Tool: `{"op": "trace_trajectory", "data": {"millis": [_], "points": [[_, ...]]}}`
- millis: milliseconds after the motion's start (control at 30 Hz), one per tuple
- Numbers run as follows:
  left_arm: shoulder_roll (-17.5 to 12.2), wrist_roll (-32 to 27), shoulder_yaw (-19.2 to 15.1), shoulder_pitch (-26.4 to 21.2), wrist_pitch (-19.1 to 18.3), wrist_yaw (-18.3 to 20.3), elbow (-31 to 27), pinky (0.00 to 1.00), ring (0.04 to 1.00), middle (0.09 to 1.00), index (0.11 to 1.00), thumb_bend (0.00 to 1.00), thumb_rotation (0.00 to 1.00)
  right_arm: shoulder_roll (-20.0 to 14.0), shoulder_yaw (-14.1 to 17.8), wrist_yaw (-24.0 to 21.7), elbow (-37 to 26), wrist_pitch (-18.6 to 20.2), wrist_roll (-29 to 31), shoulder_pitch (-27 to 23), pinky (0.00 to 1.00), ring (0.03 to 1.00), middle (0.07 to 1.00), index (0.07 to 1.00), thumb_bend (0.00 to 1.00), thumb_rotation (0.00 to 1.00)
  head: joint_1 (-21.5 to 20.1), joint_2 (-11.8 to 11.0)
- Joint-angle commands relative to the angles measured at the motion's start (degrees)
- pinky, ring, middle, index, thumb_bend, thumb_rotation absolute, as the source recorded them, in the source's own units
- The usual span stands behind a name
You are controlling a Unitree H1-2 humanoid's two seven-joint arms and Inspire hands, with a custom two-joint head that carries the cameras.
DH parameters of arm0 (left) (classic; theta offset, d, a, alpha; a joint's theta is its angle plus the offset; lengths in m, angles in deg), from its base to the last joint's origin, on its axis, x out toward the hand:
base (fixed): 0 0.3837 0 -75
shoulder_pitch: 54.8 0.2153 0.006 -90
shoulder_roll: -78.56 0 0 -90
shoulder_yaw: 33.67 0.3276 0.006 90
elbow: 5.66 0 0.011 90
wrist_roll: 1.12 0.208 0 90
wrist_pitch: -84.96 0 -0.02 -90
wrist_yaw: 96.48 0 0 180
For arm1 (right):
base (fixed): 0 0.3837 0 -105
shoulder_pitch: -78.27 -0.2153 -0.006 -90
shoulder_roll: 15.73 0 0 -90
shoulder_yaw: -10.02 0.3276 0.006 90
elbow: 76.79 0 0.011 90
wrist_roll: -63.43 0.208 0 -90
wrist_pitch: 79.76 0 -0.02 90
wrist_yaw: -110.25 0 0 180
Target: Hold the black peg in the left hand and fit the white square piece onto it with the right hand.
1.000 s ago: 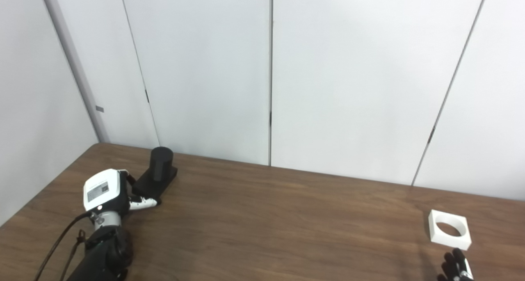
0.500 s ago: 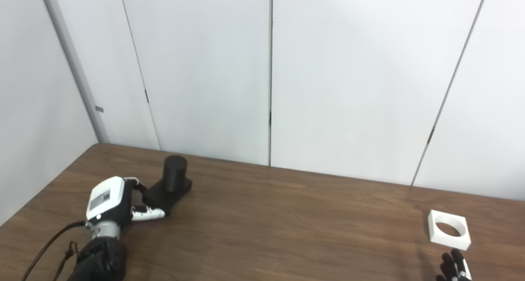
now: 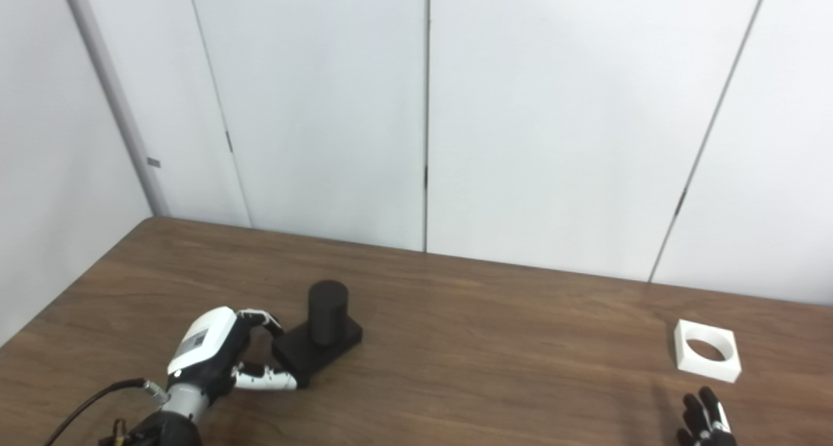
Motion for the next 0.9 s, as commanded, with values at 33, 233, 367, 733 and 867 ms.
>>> {"op": "trace_trajectory", "data": {"millis": [33, 233, 367, 733, 867], "points": [[-1.7, -2.3, 0.5, -0.1, 5.0, 1.5, -2.5, 0.73, 0.819, 0.777, 0.490, 0.49, 0.05, 1.8, -0.4, 0.6, -1.7, -0.4, -0.3, 1.8, 1.00, 1.000, 0.965, 1.000, 0.51, 1.00, -0.5, 0.6], [-1.7, -6.8, 1.4, 1.9, 11.7, 4.1, -2.0, 0.73, 0.825, 0.781, 0.488, 0.49, 0.05, 2.0, -1.1, 1.7, -3.3, 1.4, -0.6, 1.9, 1.00, 1.000, 0.953, 1.000, 0.53, 1.00, -2.6, 2.5], [-1.8, -6.3, 3.4, 3.4, 13.8, 6.0, -2.4, 0.72, 0.831, 0.789, 0.489, 0.49, 0.05, 2.0, -1.6, 2.5, -4.2, 2.3, -1.0, 2.2, 1.00, 1.000, 0.953, 1.000, 0.54, 1.00, -3.7, 3.1], [-1.7, -2.3, 9.5, 4.6, 17.9, 7.1, -2.7, 0.93, 0.860, 0.774, 0.488, 0.49, 0.05, 2.5, -2.7, 3.9, -5.2, 3.2, -1.6, 2.2, 1.00, 1.000, 0.946, 1.000, 0.55, 1.00, -5.8, 4.2], [-1.3, -0.2, 12.1, 4.6, 18.4, 7.7, -3.5, 0.99, 0.874, 0.778, 0.490, 0.49, 0.05, 2.4, -3.1, 4.0, -5.3, 3.3, -1.5, 2.1, 1.00, 1.000, 0.948, 1.000, 0.56, 1.00, -6.2, 4.4]]}}
